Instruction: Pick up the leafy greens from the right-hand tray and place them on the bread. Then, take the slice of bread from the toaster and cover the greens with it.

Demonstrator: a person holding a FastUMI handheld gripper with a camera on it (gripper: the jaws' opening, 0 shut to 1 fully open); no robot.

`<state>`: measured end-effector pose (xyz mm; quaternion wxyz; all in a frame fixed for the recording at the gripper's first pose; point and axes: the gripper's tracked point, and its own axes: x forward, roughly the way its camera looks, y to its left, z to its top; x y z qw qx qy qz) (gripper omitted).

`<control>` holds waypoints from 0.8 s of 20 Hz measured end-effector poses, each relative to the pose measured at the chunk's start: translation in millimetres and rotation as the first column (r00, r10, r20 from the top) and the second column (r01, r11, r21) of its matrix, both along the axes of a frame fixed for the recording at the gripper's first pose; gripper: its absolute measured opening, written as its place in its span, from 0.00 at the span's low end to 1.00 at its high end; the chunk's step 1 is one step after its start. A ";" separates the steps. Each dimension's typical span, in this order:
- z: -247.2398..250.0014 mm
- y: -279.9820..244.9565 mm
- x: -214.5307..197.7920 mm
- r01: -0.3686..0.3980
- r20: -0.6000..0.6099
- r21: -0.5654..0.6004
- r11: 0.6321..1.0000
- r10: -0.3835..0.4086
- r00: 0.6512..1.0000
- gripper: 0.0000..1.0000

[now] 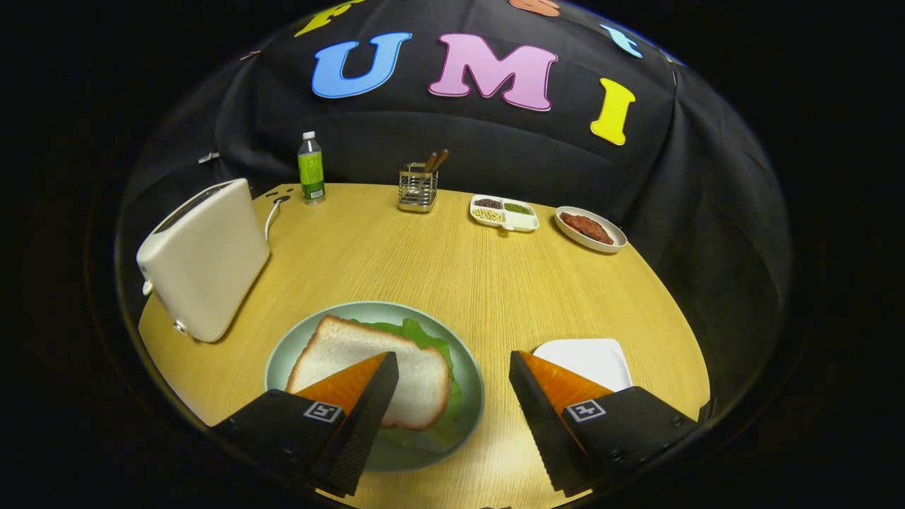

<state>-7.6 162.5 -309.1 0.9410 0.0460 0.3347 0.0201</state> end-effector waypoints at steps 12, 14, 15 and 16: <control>137.2 -28.2 18.7 -0.086 0.229 -0.008 0.996 0.086 0.970 0.98; 159.1 -28.7 16.9 -0.119 0.269 -0.016 0.993 0.118 0.956 0.98; 168.5 -27.6 16.0 -0.140 0.288 -0.020 0.990 0.139 0.947 0.98; 176.9 -27.0 14.3 -0.160 0.305 -0.028 0.987 0.161 0.938 0.98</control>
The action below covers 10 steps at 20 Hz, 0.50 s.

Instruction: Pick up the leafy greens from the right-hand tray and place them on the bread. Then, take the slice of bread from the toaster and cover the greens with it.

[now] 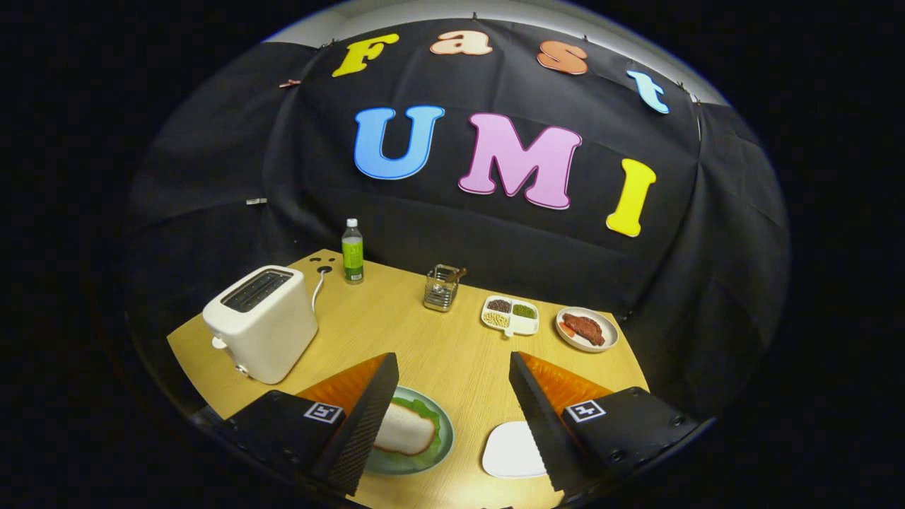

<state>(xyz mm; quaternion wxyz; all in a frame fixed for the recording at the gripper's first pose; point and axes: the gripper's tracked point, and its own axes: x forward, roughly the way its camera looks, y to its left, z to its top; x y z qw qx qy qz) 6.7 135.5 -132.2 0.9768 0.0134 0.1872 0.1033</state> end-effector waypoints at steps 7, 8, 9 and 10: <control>49.8 -6.9 -20.6 -0.107 0.108 -0.018 0.994 0.108 0.988 0.98; 55.2 -8.2 -23.5 -0.119 0.117 -0.008 0.993 0.119 0.986 0.98; 59.8 -10.9 -26.7 -0.127 0.125 0.004 0.992 0.126 0.984 0.98; 64.3 -13.3 -30.0 -0.135 0.135 0.016 0.991 0.131 0.982 0.98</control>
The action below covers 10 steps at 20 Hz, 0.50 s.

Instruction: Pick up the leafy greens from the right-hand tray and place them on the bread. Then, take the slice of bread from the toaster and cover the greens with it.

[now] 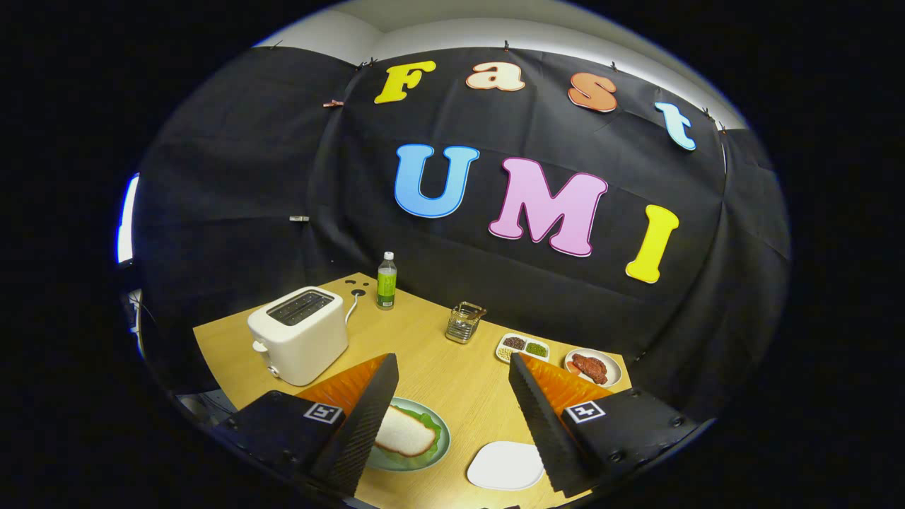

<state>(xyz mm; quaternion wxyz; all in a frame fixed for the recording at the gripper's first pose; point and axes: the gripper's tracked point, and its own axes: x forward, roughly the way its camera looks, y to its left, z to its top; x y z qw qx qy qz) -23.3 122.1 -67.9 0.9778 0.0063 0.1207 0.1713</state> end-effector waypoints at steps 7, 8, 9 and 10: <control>-4.5 -29.7 -14.5 -0.001 0.017 0.008 1.000 0.000 1.000 0.98; -6.5 -33.2 -15.8 0.004 0.016 0.010 1.000 -0.004 1.000 0.98; -8.6 -36.3 -17.0 0.005 0.014 0.015 1.000 -0.006 1.000 0.98; -10.0 -38.9 -17.7 0.008 0.014 0.021 1.000 -0.009 1.000 0.98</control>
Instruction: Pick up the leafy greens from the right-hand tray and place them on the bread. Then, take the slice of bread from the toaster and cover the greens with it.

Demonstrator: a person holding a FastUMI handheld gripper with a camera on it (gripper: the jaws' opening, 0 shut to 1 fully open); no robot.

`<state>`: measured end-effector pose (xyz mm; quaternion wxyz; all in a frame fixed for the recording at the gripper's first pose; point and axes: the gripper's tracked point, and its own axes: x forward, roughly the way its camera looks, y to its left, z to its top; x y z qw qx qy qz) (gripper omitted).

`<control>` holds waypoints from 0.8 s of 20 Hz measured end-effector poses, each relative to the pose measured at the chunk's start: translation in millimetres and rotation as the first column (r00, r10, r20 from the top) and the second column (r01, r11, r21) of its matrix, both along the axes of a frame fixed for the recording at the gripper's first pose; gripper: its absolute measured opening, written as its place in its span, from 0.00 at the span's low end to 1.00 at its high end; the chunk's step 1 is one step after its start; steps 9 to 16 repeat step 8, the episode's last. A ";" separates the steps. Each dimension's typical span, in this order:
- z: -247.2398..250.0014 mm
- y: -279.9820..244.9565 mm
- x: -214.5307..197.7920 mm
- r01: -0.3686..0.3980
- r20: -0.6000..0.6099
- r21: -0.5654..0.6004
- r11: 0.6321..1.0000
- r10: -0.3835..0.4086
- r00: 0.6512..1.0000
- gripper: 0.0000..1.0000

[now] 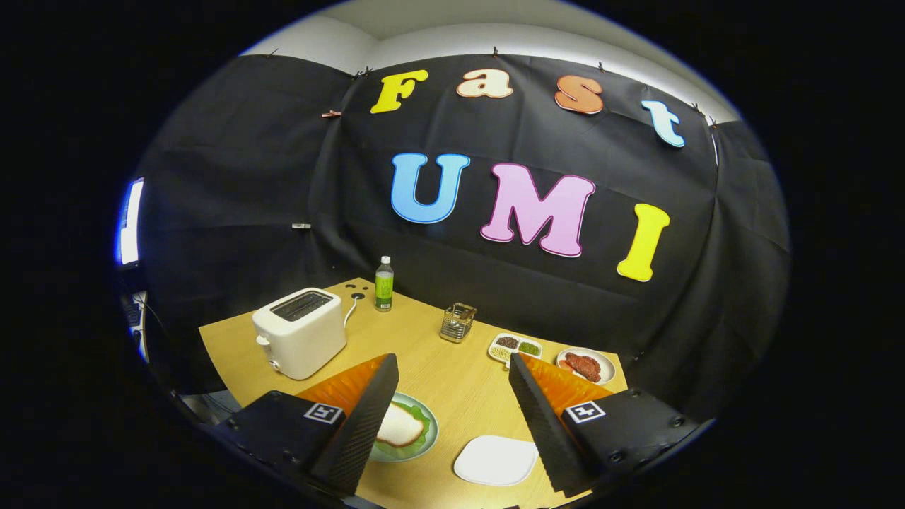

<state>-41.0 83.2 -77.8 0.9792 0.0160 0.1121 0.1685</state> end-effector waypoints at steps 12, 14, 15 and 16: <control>-0.8 -3.6 6.3 -0.005 0.006 0.004 1.000 0.005 1.000 0.98; -0.8 -3.6 6.3 -0.005 0.006 0.004 1.000 0.005 1.000 0.98; -0.8 -3.6 6.3 -0.005 0.006 0.004 1.000 0.005 1.000 0.98; -0.8 -3.6 6.3 -0.005 0.006 0.004 1.000 0.005 1.000 0.98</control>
